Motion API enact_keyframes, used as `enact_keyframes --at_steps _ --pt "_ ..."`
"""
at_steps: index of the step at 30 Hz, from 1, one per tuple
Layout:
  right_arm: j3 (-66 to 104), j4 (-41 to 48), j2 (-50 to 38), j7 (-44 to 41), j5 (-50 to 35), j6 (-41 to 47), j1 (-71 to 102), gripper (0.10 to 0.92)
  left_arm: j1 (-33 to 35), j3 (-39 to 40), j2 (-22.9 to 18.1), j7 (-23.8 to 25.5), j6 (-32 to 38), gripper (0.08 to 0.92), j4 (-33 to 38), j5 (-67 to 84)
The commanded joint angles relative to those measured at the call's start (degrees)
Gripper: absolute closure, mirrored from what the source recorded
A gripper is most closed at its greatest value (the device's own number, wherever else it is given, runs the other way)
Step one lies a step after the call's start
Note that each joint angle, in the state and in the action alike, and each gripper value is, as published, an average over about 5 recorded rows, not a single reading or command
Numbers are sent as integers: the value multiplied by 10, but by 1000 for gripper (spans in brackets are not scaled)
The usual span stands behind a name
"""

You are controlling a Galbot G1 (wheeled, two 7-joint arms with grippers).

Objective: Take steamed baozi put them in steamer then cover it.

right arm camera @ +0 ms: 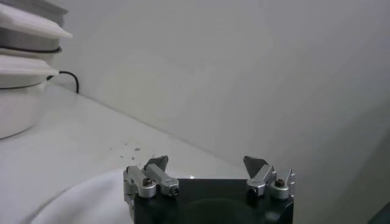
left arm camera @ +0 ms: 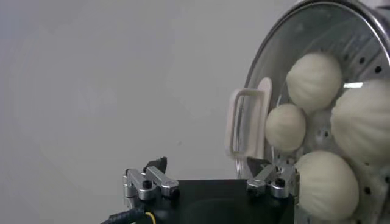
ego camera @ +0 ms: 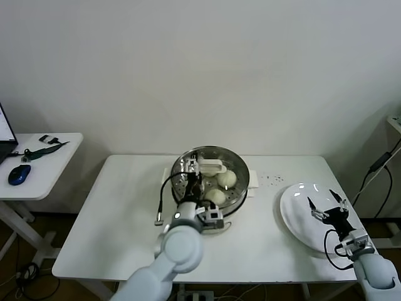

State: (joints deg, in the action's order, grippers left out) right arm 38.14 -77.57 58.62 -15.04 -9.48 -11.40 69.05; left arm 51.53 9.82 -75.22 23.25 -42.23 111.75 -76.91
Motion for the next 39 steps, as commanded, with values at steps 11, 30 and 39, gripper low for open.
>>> enact_keyframes --at_steps 11,30,39 --pt "21 -88 13 5 -69 45 45 203 271 -414 81 -263 231 177 138 655" --pt "25 -156 36 -3 -88 58 100 203 374 -526 -56 -251 496 177 -25 855" --pt "26 -163 45 -13 -88 57 111 203 379 -520 -54 -242 510 177 -28 831"
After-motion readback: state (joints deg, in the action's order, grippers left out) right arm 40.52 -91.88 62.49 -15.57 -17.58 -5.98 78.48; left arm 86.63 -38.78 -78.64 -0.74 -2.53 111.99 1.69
